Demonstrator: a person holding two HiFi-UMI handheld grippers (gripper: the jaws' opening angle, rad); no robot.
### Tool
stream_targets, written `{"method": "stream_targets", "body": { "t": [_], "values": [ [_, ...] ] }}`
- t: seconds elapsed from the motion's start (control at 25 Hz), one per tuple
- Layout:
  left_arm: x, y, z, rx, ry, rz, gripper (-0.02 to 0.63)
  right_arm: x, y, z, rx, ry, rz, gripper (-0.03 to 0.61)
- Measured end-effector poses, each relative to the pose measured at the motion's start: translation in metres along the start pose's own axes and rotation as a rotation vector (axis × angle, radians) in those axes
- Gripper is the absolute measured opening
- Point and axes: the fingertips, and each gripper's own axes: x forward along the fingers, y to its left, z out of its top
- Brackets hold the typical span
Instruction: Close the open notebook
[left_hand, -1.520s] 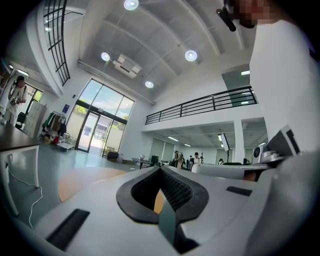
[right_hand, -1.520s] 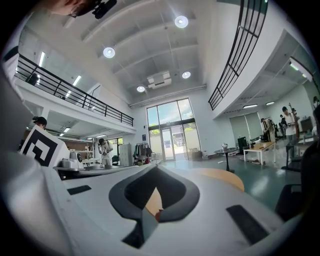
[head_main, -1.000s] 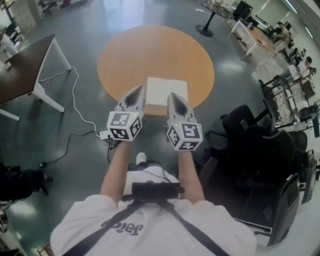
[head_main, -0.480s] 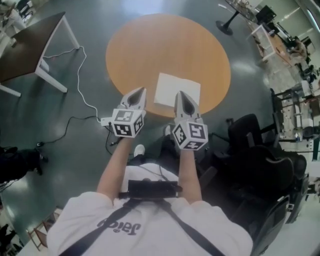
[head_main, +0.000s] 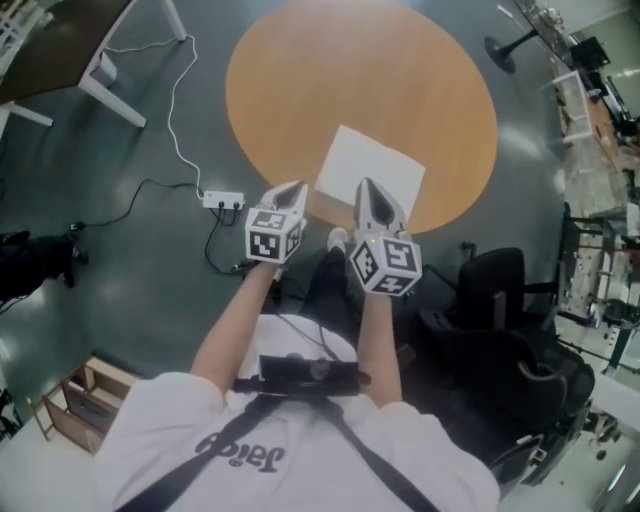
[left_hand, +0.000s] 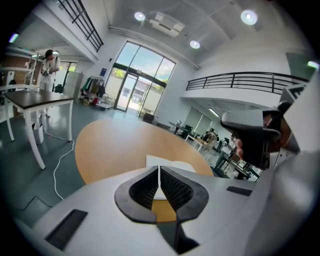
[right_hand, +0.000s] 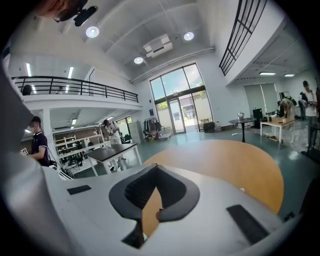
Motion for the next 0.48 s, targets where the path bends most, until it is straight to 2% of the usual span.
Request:
{"method": "stream_targets", "body": {
  "t": [0.12, 0.24, 0.36, 0.48],
  "values": [
    [0.021, -0.002, -0.022, 0.005, 0.051, 0.005, 0.017, 0.013, -0.007, -0.012, 0.008, 0.036, 0.021, 0.02],
    [0.039, -0.002, -0.049, -0.005, 0.142, 0.031, 0.018, 0.016, -0.015, -0.025, 0.023, 0.076, 0.033, 0.02],
    [0.053, 0.003, -0.064, -0.036, 0.174, 0.054, 0.038, 0.019, -0.024, -0.036, 0.04, 0.108, 0.034, 0.02],
    [0.064, 0.004, -0.073, -0.054, 0.19, 0.062, 0.132, 0.024, -0.032, -0.043, 0.049, 0.136, 0.033, 0.02]
  ]
}}
